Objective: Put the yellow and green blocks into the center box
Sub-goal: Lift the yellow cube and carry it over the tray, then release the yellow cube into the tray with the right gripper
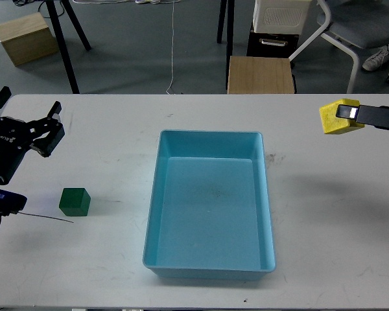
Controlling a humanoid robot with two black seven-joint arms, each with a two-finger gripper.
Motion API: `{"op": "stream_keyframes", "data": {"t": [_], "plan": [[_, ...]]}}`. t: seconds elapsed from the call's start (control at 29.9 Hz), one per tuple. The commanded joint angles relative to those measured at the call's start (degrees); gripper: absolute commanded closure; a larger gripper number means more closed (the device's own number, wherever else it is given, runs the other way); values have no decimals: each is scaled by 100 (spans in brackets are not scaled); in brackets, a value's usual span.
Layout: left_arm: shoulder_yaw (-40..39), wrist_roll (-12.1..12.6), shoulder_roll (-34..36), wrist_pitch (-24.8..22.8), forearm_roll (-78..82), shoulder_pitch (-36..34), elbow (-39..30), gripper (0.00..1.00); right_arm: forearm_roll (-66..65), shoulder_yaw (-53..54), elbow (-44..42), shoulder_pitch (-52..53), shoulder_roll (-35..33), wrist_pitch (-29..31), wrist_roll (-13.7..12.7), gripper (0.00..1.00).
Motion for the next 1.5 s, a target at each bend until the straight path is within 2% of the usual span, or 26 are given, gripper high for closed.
{"op": "stream_keyframes", "data": {"t": [0.0,0.23,0.4,0.94,1.47], "plan": [[0,-8,3,0,8,7,1,0,79,-131,75,285,122,264,-1,67],[0,-26,3,14,-1,-1,-16,0,26,-263,190,381,666,290,-1,67],[8,-26,20,5,-1,7,-25,0,0,-921,23,759,1114,290,-1,67],[9,-34,29,0,-1,42,-25,0,70,-2293,-1787,1612,3470,282,-1,66],[9,-34,29,0,-1,25,-25,0,44,-2927,-2490,1673,4262,308,-1,60]]}}
